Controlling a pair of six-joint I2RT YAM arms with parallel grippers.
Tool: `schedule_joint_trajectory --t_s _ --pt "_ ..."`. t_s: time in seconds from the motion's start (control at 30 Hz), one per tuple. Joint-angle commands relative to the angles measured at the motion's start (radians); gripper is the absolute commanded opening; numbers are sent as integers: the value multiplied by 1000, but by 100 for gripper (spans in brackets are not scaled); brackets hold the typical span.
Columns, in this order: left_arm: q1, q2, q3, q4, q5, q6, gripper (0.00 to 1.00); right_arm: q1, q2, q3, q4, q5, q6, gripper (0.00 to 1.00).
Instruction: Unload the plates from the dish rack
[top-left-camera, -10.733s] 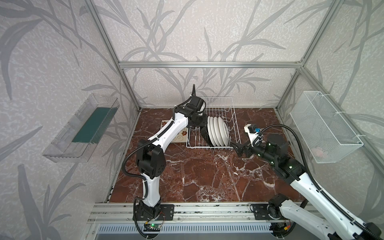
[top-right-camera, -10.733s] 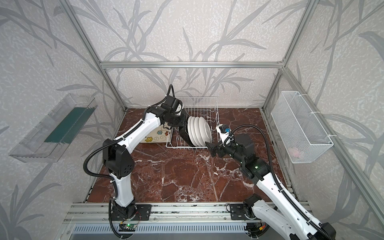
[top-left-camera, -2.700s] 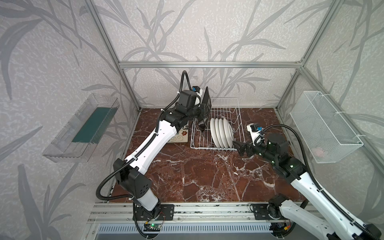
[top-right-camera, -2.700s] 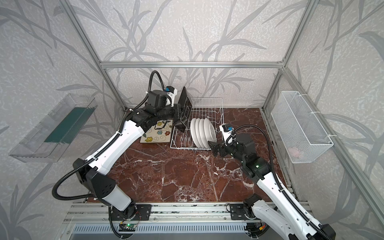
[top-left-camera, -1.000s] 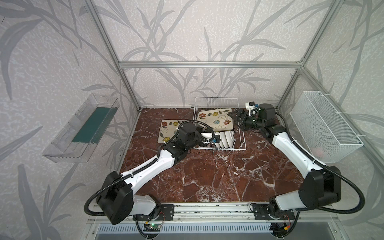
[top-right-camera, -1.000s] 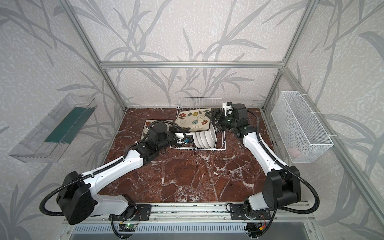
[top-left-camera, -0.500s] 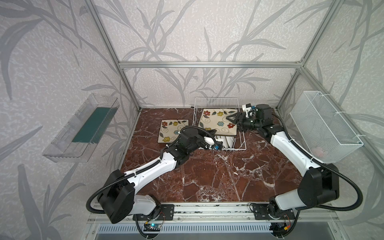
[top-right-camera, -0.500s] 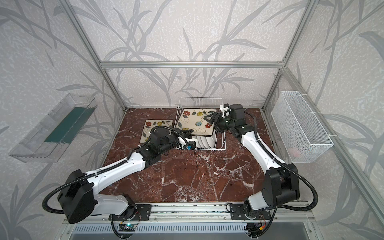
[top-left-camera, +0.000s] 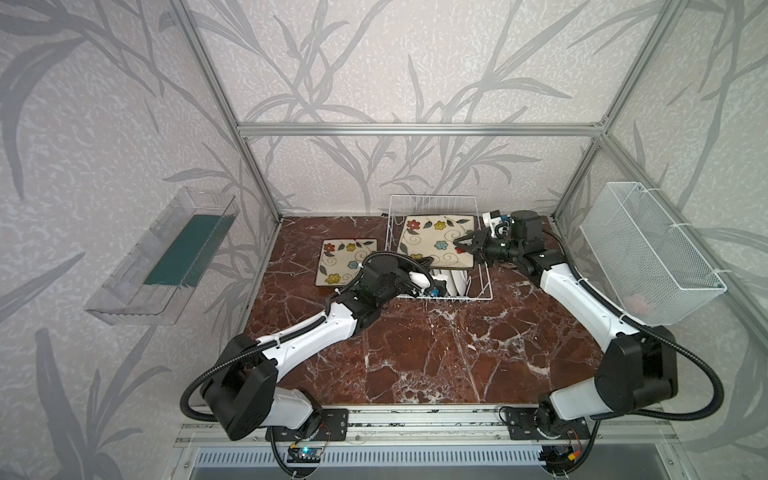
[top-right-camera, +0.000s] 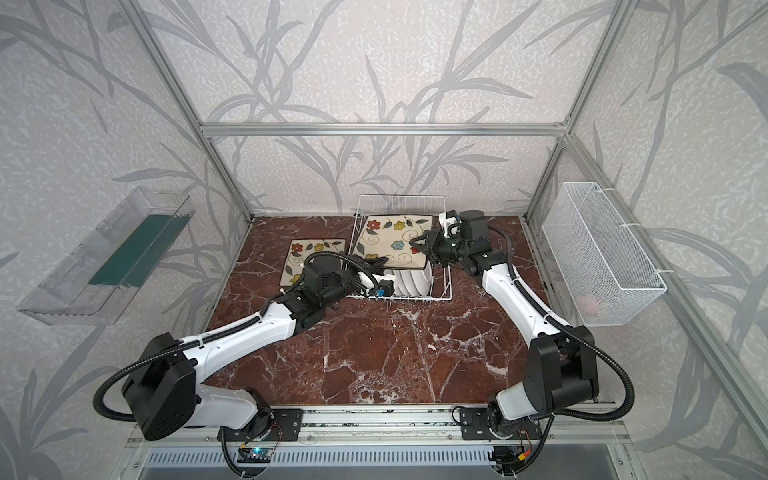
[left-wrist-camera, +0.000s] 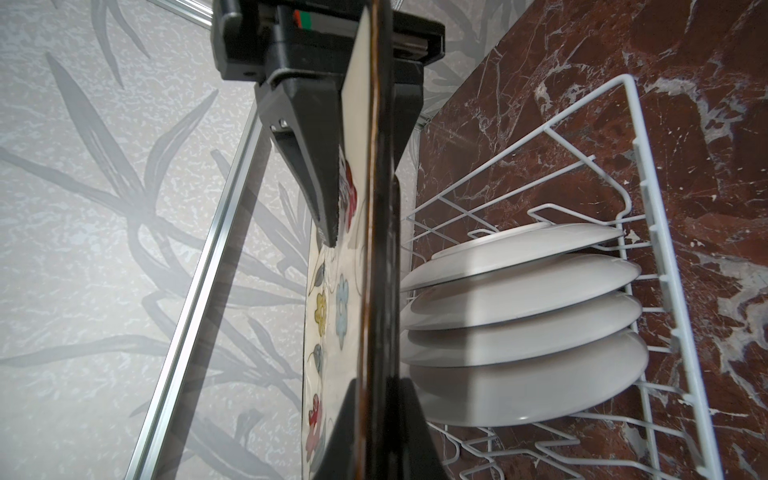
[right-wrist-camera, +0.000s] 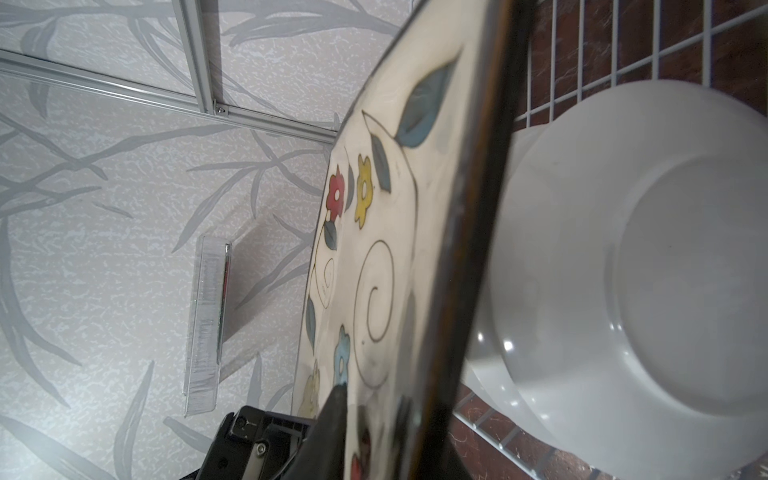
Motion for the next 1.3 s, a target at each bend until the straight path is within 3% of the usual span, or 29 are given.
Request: schedule_joint_trajectory --t_s 0.0,0.13,0.33,0.4,0.53,0.6,0.8,1.03,1.17,1.27 --pt "-1 -33 50 291 6 15 0 1 1 -11 48 -35 -9 15" --pt "-1 -32 52 274 4 5 0 -3 3 -23 80 -40 4 0" --pt "-2 -15 50 305 -24 -70 0 -19 -5 -52 171 -50 55 0" --pt "5 -15 66 245 -20 -80 32 -29 -5 -53 208 -46 81 0" --pt "9 -22 90 149 -14 -135 61 -45 -18 -62 299 -27 124 0" --pt "11 -31 98 105 -20 -165 99 -61 -23 -70 356 -41 141 0" --pt "46 -110 115 -51 -14 -365 99 -150 -75 -104 442 -69 153 0" --pt "152 -211 183 -340 156 -681 99 -200 -135 -120 436 -85 62 0" --pt "230 -197 255 -428 169 -953 99 -203 -153 -129 488 -117 -1 0" --pt "332 -134 351 -519 304 -1164 99 -204 -182 -168 547 -110 -55 0"
